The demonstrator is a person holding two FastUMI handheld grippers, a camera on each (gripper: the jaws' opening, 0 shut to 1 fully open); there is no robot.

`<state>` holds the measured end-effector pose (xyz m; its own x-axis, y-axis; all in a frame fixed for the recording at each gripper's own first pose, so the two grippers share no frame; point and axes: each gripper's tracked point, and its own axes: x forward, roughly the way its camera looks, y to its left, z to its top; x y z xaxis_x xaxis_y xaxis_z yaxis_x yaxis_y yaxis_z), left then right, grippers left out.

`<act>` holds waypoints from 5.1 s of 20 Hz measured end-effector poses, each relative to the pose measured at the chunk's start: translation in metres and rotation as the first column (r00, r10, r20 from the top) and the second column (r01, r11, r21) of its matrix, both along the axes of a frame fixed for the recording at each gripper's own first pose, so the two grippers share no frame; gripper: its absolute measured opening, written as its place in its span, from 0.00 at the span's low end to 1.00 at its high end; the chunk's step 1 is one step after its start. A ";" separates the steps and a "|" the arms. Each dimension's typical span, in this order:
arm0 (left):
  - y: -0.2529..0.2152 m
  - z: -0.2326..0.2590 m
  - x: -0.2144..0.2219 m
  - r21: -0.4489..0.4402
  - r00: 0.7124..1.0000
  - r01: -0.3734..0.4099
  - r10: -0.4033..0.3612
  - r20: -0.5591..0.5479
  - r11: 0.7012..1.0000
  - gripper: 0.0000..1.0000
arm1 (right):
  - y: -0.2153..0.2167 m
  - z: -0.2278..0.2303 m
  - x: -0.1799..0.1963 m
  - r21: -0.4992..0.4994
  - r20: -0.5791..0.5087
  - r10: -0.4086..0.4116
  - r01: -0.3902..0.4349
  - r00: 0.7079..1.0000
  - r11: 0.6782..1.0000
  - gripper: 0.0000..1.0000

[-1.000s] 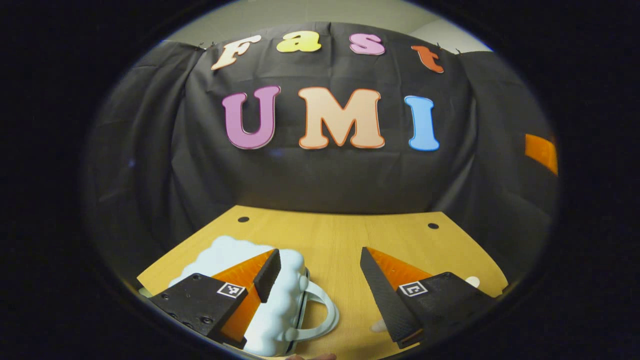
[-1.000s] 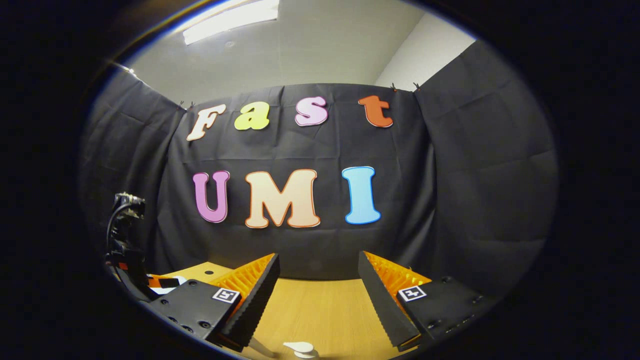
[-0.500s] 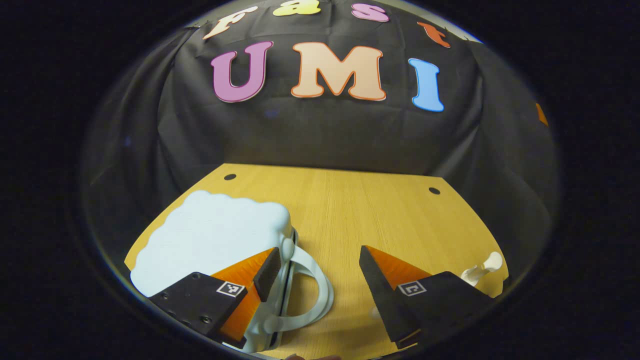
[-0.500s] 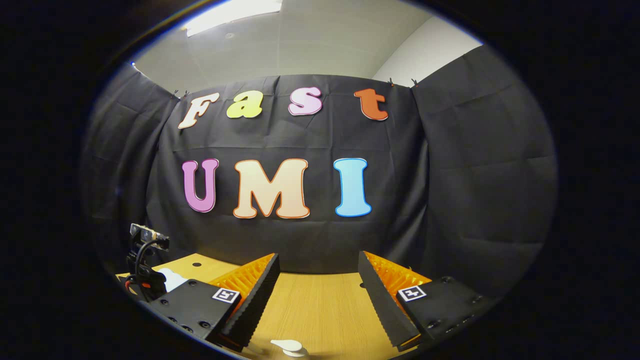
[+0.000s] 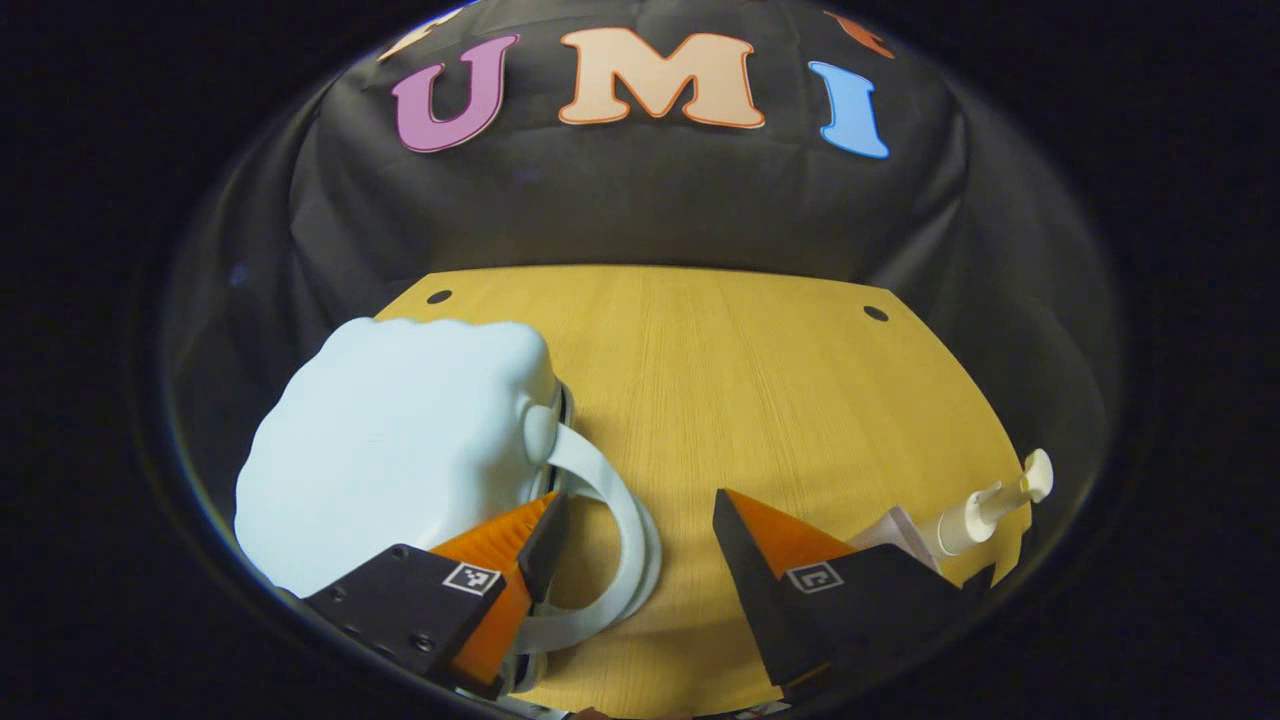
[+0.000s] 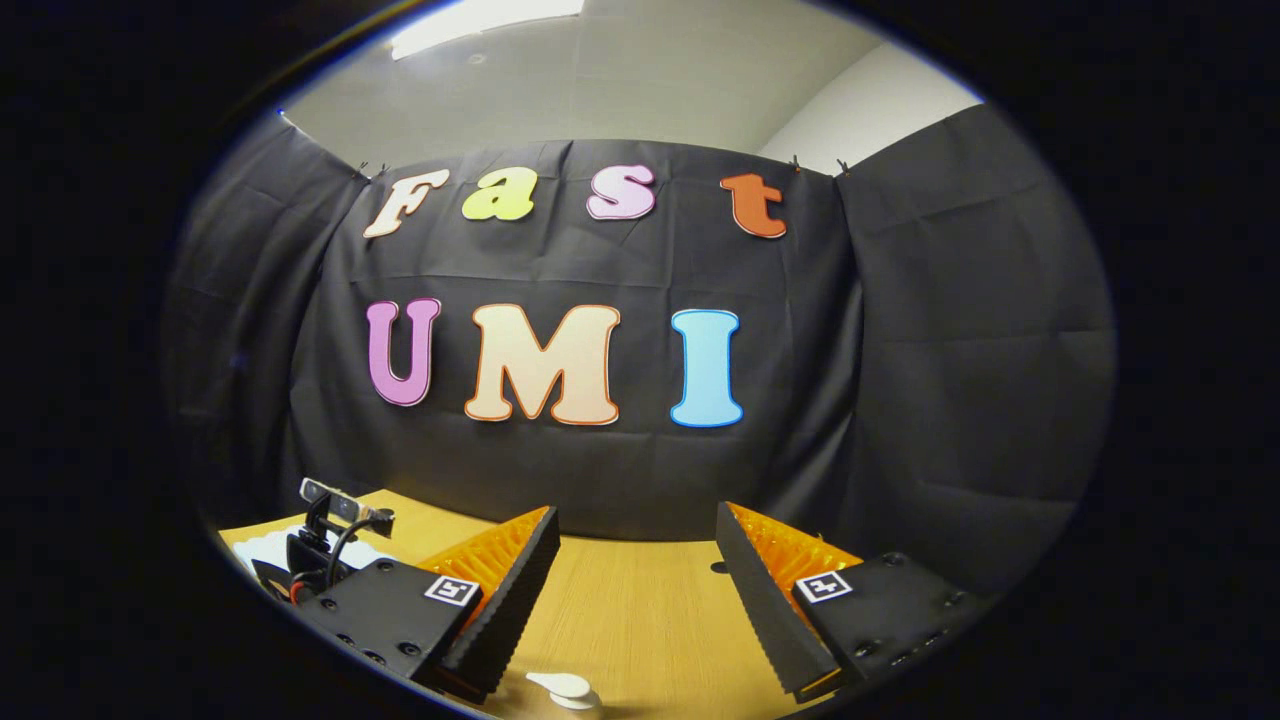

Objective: First open the suitcase, pack the skin care products into it, and then close the suitcase.

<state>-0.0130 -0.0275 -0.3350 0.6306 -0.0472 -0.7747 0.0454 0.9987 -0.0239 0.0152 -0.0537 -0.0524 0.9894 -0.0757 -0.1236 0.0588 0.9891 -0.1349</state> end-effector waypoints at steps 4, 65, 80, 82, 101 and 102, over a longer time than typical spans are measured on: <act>-0.005 -0.018 -0.007 -0.051 0.995 -0.037 0.033 -0.090 0.998 0.86 | -0.002 0.002 -0.001 -0.013 -0.001 -0.007 0.007 1.000 1.000 1.00; 0.444 0.127 0.061 0.162 0.964 -0.234 0.208 0.164 0.959 0.00 | 0.214 0.004 0.039 -0.015 0.122 0.053 -0.052 0.991 0.999 1.00; 0.526 -0.035 0.025 0.056 0.910 -0.395 0.399 -0.113 0.917 0.00 | 0.224 -0.006 0.047 -0.066 0.093 0.036 -0.030 0.995 0.997 0.99; 0.529 -0.051 0.023 0.034 0.901 -0.410 0.411 -0.137 0.911 0.00 | 0.223 -0.008 0.048 -0.073 0.082 0.032 -0.026 0.996 0.997 0.99; 0.483 0.137 0.013 0.150 0.710 -0.610 0.454 0.538 0.778 0.93 | 0.136 0.030 0.027 -0.020 0.128 0.073 -0.071 0.989 0.997 0.99; 0.463 0.158 0.013 0.138 0.708 -0.589 0.425 0.564 0.797 0.93 | 0.127 0.033 0.023 -0.012 0.131 0.074 -0.073 0.989 0.997 0.99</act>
